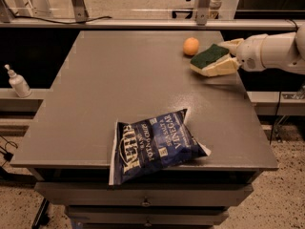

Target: Move sponge near orange

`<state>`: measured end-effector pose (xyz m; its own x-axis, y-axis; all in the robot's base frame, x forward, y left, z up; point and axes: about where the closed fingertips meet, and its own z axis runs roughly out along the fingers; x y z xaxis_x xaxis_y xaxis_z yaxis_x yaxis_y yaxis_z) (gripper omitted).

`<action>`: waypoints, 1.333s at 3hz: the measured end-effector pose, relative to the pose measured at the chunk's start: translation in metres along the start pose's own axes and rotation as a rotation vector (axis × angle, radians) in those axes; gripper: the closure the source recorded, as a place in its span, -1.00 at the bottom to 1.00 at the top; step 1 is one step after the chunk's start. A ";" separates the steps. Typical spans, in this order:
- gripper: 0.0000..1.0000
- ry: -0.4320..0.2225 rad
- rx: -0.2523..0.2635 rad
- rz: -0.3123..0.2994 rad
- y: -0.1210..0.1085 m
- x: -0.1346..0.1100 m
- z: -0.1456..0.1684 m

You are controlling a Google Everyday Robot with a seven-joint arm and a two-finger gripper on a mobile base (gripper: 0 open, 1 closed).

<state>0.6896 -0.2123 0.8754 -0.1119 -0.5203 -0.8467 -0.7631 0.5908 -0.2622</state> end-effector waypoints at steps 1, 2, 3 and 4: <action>1.00 0.009 -0.002 -0.002 -0.018 0.010 0.006; 1.00 0.020 0.000 0.001 -0.032 0.020 0.011; 1.00 0.020 -0.002 0.002 -0.041 0.024 0.019; 1.00 0.018 -0.009 0.000 -0.046 0.024 0.028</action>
Offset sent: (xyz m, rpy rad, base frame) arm 0.0432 -0.0418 -0.0184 -0.0262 0.0165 -0.0222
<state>0.7399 -0.2344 0.8537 -0.1233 -0.5308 -0.8385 -0.7687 0.5855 -0.2575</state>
